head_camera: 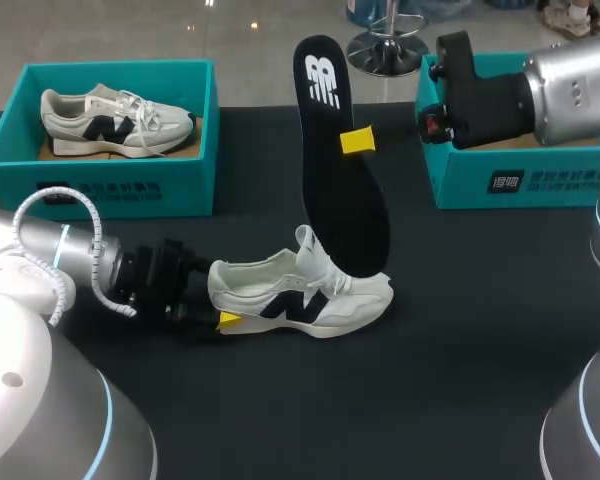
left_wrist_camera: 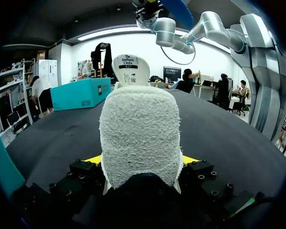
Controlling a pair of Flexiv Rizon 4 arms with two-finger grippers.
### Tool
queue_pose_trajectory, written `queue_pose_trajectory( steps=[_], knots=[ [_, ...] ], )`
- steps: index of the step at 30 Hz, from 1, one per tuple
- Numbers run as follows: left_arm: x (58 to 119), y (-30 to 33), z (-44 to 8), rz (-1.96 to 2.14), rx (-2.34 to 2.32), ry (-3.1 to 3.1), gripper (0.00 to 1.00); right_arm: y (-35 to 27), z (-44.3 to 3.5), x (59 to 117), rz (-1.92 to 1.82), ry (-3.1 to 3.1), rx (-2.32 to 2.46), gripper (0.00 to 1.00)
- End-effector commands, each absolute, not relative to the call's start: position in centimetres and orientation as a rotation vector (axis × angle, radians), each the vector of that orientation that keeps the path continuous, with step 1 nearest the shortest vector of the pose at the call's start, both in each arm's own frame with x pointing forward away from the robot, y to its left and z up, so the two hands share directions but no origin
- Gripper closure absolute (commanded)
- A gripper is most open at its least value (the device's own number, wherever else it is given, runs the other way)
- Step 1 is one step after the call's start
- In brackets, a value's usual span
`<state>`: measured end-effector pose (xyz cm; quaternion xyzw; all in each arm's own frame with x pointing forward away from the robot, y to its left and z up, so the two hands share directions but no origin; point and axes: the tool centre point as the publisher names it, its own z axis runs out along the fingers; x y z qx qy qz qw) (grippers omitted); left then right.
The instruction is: Take the shoe out of the shoebox, open the shoe tongue, remove and reinsert the insole, then place the shoe into the shoebox
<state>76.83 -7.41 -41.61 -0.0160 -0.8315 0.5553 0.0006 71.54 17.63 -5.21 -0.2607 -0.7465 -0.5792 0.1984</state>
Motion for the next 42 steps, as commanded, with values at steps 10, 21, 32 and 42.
queue_pose_trajectory(
  steps=[10,21,32,42],
  knots=[
    [76.8,-7.4,-41.6,1.738,-0.050,-2.614,1.00,14.5,-5.1,68.7,-1.551,-2.084,-0.713,1.00],
    [76.8,-7.4,-41.6,1.738,-0.050,-2.614,1.00,14.3,-5.1,68.7,-1.565,-2.097,-0.734,1.00],
    [76.8,-7.4,-41.6,1.738,-0.050,-2.614,1.00,14.3,-5.1,68.7,-1.565,-2.097,-0.734,1.00],
    [76.8,-7.4,-41.6,1.738,-0.050,-2.614,0.95,14.3,-5.1,68.7,-1.565,-2.097,-0.734,1.00]
  ],
)
